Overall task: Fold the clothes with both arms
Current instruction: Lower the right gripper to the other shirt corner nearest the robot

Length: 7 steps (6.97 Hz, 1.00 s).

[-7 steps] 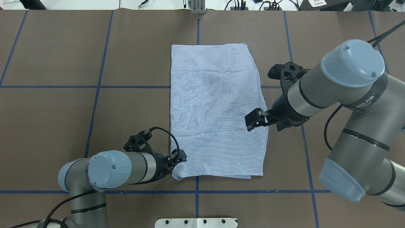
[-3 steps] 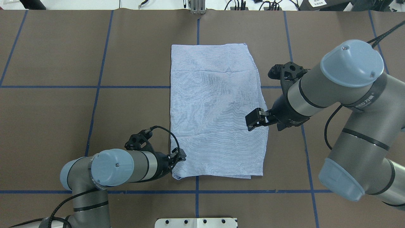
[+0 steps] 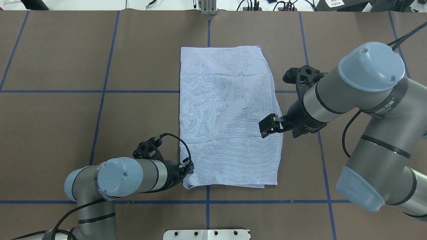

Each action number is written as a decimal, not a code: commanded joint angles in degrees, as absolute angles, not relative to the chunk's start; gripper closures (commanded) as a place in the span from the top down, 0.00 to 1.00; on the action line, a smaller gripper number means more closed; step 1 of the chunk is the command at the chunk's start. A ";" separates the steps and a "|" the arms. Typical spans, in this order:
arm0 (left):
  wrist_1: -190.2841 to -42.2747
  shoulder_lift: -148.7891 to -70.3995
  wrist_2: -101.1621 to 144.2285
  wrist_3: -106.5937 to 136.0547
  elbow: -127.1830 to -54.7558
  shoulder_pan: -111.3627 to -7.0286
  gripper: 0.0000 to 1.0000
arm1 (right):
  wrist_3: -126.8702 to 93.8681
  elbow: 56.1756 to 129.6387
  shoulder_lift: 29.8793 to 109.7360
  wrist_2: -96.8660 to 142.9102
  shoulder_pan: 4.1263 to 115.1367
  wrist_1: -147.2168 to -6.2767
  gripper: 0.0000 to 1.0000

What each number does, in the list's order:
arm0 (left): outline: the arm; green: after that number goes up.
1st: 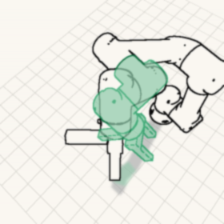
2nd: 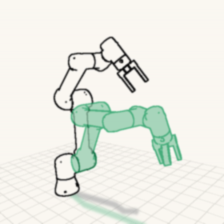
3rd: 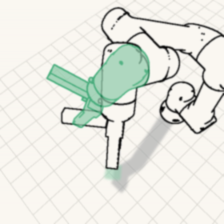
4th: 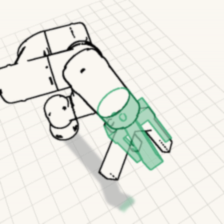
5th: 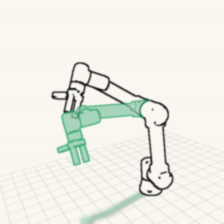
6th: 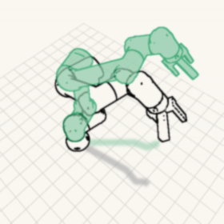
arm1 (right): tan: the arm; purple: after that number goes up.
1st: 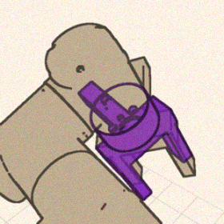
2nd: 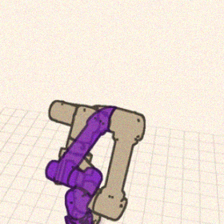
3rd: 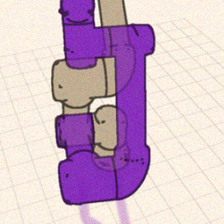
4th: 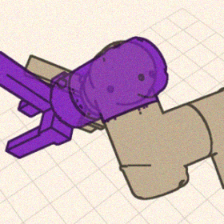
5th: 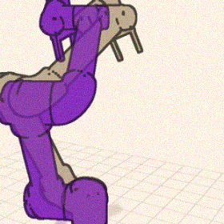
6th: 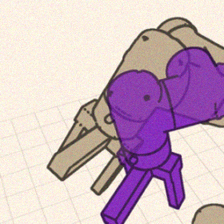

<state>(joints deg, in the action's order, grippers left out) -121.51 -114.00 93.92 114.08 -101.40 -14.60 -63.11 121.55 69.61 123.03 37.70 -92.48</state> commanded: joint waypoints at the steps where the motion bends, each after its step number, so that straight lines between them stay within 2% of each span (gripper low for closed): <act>1: -119.71 -114.08 93.96 114.08 -102.12 -13.81 0.37 | -63.11 121.55 69.61 122.96 37.71 -92.55 1.00; 2: -119.71 -114.17 93.96 114.08 -102.30 -13.80 0.24 | -63.11 121.47 69.61 122.87 37.71 -92.55 1.00; 3: -119.62 -114.17 94.04 114.08 -102.91 -13.80 0.00 | -63.11 121.38 69.70 122.78 37.62 -92.55 1.00; 5: -114.29 -115.22 96.92 114.08 -106.76 -13.89 0.00 | -64.32 120.50 69.52 122.52 37.44 -92.55 1.00; 7: -113.29 -115.22 97.29 114.08 -108.37 -14.06 0.00 | -83.17 118.75 66.55 118.95 32.38 -91.85 1.00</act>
